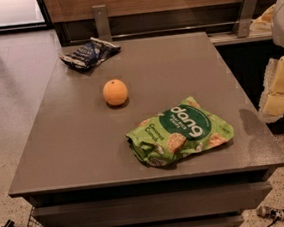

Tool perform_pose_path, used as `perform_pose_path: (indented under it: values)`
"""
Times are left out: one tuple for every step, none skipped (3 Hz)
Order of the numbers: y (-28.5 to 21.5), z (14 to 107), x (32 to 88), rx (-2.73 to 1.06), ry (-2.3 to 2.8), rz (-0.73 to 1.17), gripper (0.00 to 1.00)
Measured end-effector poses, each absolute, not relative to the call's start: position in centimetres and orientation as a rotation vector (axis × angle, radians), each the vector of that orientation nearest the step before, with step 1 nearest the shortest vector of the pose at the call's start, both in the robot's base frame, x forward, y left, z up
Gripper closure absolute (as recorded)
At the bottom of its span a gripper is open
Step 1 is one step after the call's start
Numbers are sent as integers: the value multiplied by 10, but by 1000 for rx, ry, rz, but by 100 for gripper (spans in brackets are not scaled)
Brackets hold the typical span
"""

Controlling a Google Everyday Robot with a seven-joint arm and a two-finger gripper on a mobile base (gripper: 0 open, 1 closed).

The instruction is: Move green rice chip bag near blue chip bag

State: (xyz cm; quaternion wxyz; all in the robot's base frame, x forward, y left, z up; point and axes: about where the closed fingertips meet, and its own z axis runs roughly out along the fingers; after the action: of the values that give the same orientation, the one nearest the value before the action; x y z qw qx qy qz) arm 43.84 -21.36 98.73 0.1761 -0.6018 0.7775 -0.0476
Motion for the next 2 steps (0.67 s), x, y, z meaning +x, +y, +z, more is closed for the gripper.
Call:
perform_pose_path:
  values:
    - [-214, 987, 438, -1704, 2202, -135, 0]
    - [-206, 983, 446, -1749, 2166, -103, 0]
